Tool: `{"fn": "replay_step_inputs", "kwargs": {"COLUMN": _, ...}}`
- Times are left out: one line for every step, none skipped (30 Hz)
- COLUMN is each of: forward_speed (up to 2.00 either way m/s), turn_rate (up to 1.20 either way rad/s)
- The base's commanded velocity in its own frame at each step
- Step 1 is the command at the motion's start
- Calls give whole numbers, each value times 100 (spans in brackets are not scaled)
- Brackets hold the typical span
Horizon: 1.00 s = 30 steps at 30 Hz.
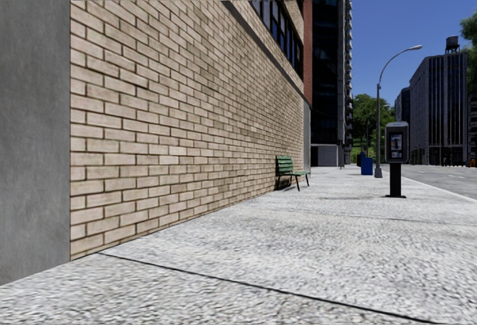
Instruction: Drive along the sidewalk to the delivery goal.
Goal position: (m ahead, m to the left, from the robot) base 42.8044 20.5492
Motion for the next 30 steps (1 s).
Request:
{"fn": "replay_step_inputs", "kwargs": {"forward_speed": 200, "turn_rate": -67}}
{"fn": "replay_step_inputs", "kwargs": {"forward_speed": 200, "turn_rate": -67}}
{"fn": "replay_step_inputs", "kwargs": {"forward_speed": 200, "turn_rate": -67}}
{"fn": "replay_step_inputs", "kwargs": {"forward_speed": 200, "turn_rate": -67}}
{"fn": "replay_step_inputs", "kwargs": {"forward_speed": 200, "turn_rate": -67}}
{"fn": "replay_step_inputs", "kwargs": {"forward_speed": 200, "turn_rate": -67}}
{"fn": "replay_step_inputs", "kwargs": {"forward_speed": 200, "turn_rate": -67}}
{"fn": "replay_step_inputs", "kwargs": {"forward_speed": 200, "turn_rate": -67}}
{"fn": "replay_step_inputs", "kwargs": {"forward_speed": 200, "turn_rate": -67}}
{"fn": "replay_step_inputs", "kwargs": {"forward_speed": 200, "turn_rate": -67}}
{"fn": "replay_step_inputs", "kwargs": {"forward_speed": 200, "turn_rate": -67}}
{"fn": "replay_step_inputs", "kwargs": {"forward_speed": 200, "turn_rate": -67}}
{"fn": "replay_step_inputs", "kwargs": {"forward_speed": 200, "turn_rate": -67}}
{"fn": "replay_step_inputs", "kwargs": {"forward_speed": 200, "turn_rate": -67}}
{"fn": "replay_step_inputs", "kwargs": {"forward_speed": 200, "turn_rate": -67}}
{"fn": "replay_step_inputs", "kwargs": {"forward_speed": 200, "turn_rate": -67}}
{"fn": "replay_step_inputs", "kwargs": {"forward_speed": 200, "turn_rate": -67}}
{"fn": "replay_step_inputs", "kwargs": {"forward_speed": 200, "turn_rate": -67}}
{"fn": "replay_step_inputs", "kwargs": {"forward_speed": 200, "turn_rate": -67}}
{"fn": "replay_step_inputs", "kwargs": {"forward_speed": 200, "turn_rate": -67}}
{"fn": "replay_step_inputs", "kwargs": {"forward_speed": 200, "turn_rate": -67}}
{"fn": "replay_step_inputs", "kwargs": {"forward_speed": 200, "turn_rate": -67}}
{"fn": "replay_step_inputs", "kwargs": {"forward_speed": 200, "turn_rate": -24}}
{"fn": "replay_step_inputs", "kwargs": {"forward_speed": 200, "turn_rate": -24}}
{"fn": "replay_step_inputs", "kwargs": {"forward_speed": 200, "turn_rate": 0}}
{"fn": "replay_step_inputs", "kwargs": {"forward_speed": 200, "turn_rate": 0}}
{"fn": "replay_step_inputs", "kwargs": {"forward_speed": 200, "turn_rate": 0}}
{"fn": "replay_step_inputs", "kwargs": {"forward_speed": 200, "turn_rate": 0}}
{"fn": "replay_step_inputs", "kwargs": {"forward_speed": 200, "turn_rate": 0}}
{"fn": "replay_step_inputs", "kwargs": {"forward_speed": 200, "turn_rate": 0}}
